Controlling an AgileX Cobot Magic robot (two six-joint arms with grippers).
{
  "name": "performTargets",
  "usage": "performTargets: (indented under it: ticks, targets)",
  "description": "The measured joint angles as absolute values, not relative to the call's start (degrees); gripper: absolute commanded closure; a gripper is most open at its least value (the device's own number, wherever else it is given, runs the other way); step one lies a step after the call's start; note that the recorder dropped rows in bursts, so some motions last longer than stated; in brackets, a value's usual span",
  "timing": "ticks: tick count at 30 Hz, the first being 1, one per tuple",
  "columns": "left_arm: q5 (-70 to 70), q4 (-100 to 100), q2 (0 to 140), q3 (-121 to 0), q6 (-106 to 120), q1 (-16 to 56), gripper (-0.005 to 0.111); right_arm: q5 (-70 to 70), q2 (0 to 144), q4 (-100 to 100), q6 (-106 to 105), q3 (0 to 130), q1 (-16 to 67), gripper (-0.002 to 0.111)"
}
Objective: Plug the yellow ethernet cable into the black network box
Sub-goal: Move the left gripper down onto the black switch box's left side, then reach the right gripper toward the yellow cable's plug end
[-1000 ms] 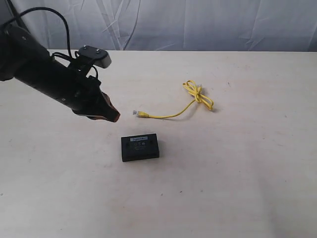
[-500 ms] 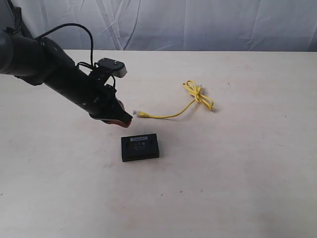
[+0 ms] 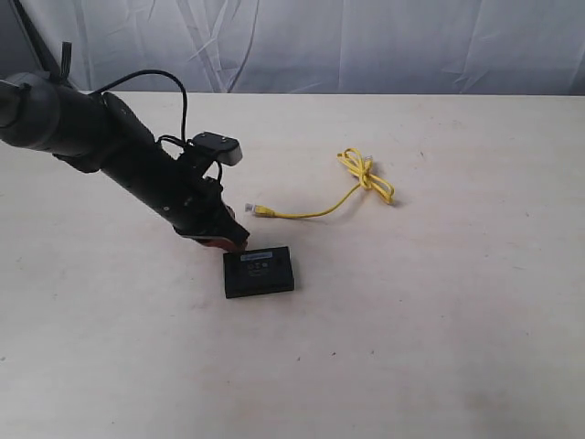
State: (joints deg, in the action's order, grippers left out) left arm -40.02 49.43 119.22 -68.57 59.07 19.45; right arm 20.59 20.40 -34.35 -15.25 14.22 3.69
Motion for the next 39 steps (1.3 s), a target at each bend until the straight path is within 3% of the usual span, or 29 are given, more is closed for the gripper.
performTargets:
  ticks: [9, 17, 28, 39]
  targets:
    - [-43.2, 47.0, 119.2, -68.6, 57.6, 19.5, 0.107, 24.4, 34.6, -48.5, -32.8, 15.4, 3.7, 0.109]
    - [-44.2, 44.0, 119.2, -68.8, 54.7, 19.5, 0.107, 33.7, 52.6, -51.0, -44.1, 28.1, 3.7, 0.109]
    - [-45.5, 44.2, 119.2, -68.8, 53.6, 19.5, 0.107, 45.8, 88.1, -43.2, -49.7, 59.2, 6.0, 0.109]
    - [-45.2, 46.3, 119.2, -68.8, 52.4, 19.5, 0.107, 54.0, 111.0, -32.4, -56.1, 86.3, 13.7, 0.109]
